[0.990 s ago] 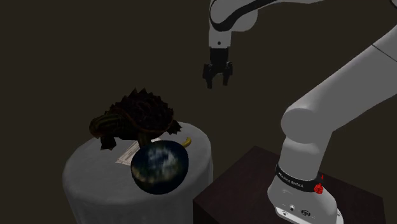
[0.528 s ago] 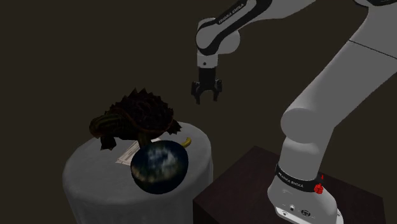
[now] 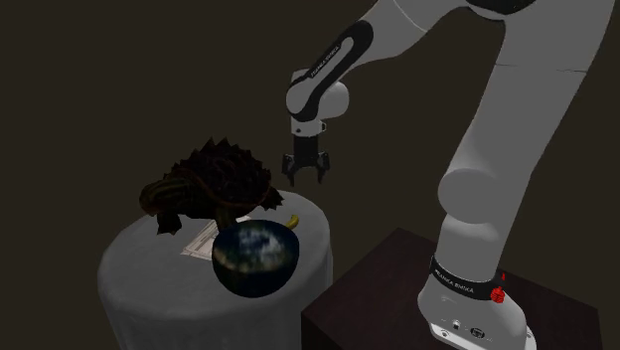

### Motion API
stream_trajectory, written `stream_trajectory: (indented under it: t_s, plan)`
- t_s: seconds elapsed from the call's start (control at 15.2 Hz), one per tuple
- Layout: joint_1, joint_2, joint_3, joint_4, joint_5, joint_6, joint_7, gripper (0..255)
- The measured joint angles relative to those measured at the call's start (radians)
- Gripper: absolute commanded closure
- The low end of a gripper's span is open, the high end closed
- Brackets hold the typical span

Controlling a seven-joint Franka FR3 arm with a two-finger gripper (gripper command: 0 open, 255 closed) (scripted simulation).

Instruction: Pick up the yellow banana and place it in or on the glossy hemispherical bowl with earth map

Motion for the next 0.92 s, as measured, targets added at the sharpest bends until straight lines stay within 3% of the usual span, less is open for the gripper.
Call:
stream_trajectory:
  t_s: [0.46, 0.92]
  plan:
    - [0.004, 0.272, 0.006, 0.109, 0.037, 0.142, 0.117, 0]
    - [0.003, 0.359, -0.001, 0.104, 0.042, 0.227, 0.127, 0]
